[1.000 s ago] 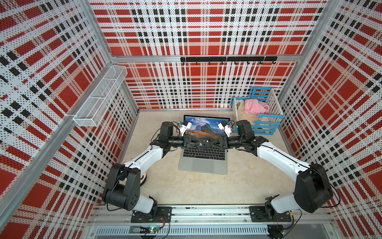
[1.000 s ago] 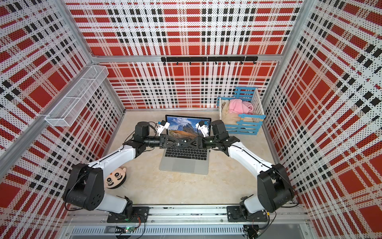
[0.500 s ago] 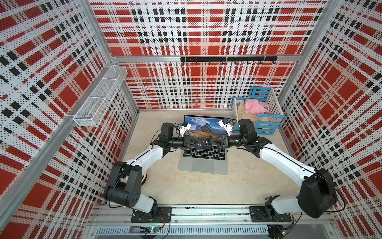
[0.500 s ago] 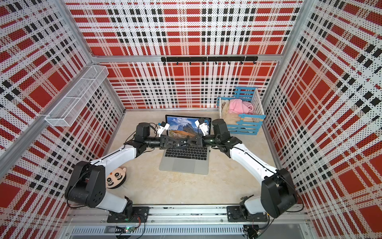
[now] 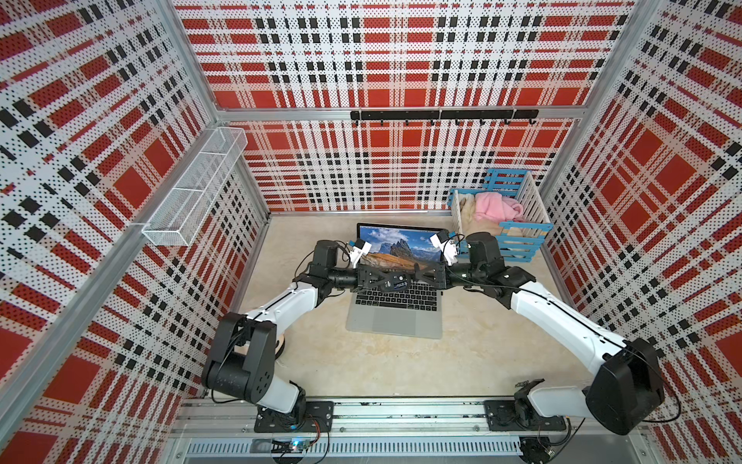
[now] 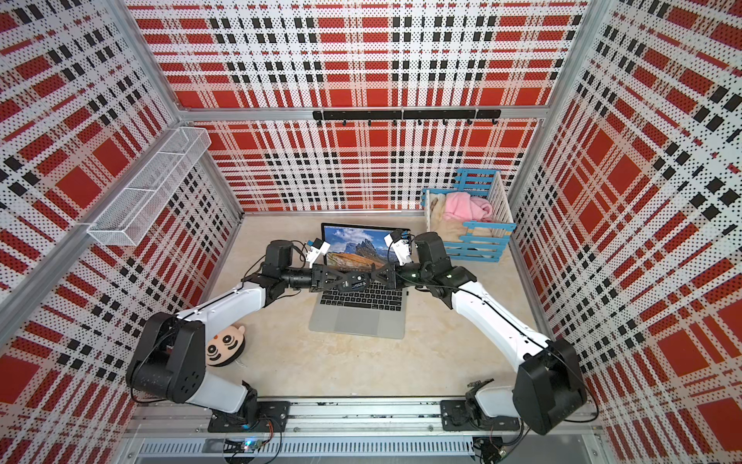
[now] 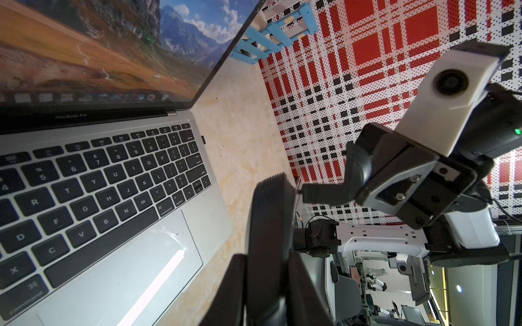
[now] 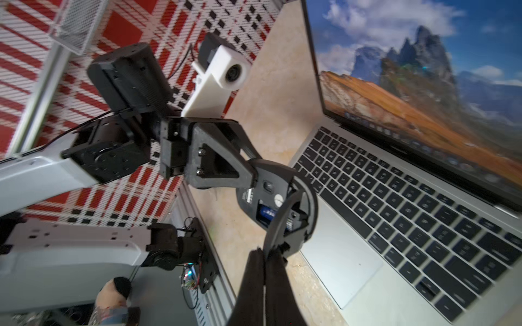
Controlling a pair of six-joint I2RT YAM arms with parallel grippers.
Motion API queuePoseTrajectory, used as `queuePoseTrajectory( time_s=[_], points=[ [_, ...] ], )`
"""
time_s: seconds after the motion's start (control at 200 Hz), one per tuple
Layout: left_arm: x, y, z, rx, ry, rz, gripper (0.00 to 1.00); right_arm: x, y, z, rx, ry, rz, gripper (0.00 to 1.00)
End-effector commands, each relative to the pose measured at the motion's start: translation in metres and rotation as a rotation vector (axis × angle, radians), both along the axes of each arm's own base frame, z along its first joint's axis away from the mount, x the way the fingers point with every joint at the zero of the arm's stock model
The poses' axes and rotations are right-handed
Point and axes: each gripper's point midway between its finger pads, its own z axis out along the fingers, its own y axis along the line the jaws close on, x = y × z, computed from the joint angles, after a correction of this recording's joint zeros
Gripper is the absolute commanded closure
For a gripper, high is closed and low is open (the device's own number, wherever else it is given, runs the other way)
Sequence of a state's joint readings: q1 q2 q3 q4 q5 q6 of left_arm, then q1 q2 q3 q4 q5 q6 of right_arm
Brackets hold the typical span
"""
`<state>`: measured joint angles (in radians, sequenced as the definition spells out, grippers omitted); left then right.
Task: Remove the wireless mouse receiver from the laptop
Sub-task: Remove the lid from the mouse, then place the mouse at the center of the board, then place the lid at the center of the board.
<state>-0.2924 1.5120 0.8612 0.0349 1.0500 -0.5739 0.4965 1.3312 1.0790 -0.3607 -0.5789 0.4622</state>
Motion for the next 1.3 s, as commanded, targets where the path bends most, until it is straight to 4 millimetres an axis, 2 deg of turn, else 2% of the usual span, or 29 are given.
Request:
queuePoseTrajectory(
  time_s=[0.0,0.23,0.401,0.476,0.541,0.696,0.857,1.042,1.298],
  points=[
    [-0.018,-0.012,-0.018,0.049,0.007,-0.022,1.0,-0.001,-0.04,-0.021,-0.273,-0.023,-0.153,1.0],
    [-0.061,-0.039,-0.051,0.064,0.055,-0.048,1.0,-0.003,-0.118,-0.082,-0.693,0.071,-0.388,1.0],
    [-0.103,-0.053,-0.085,0.071,0.117,-0.092,1.0,0.001,-0.149,-0.124,-0.892,0.134,-0.45,1.0],
    [-0.12,-0.057,-0.099,0.075,0.151,-0.111,1.0,0.004,-0.157,-0.14,-0.912,0.167,-0.464,1.0],
    [-0.127,-0.056,-0.111,0.092,0.169,-0.113,1.0,0.007,-0.161,-0.153,-0.926,0.189,-0.469,1.0],
    [-0.13,-0.049,-0.13,0.123,0.196,-0.095,1.0,0.016,-0.18,-0.176,-1.027,0.223,-0.502,1.0],
    [-0.126,-0.045,-0.143,0.145,0.216,-0.085,1.0,0.023,-0.188,-0.191,-1.065,0.239,-0.504,1.0],
    [-0.116,-0.037,-0.159,0.174,0.241,-0.047,1.0,0.025,-0.184,-0.2,-1.055,0.247,-0.48,1.0],
    [-0.103,-0.032,-0.166,0.182,0.257,-0.016,1.0,0.024,-0.182,-0.207,-1.042,0.256,-0.458,1.0]
  ],
)
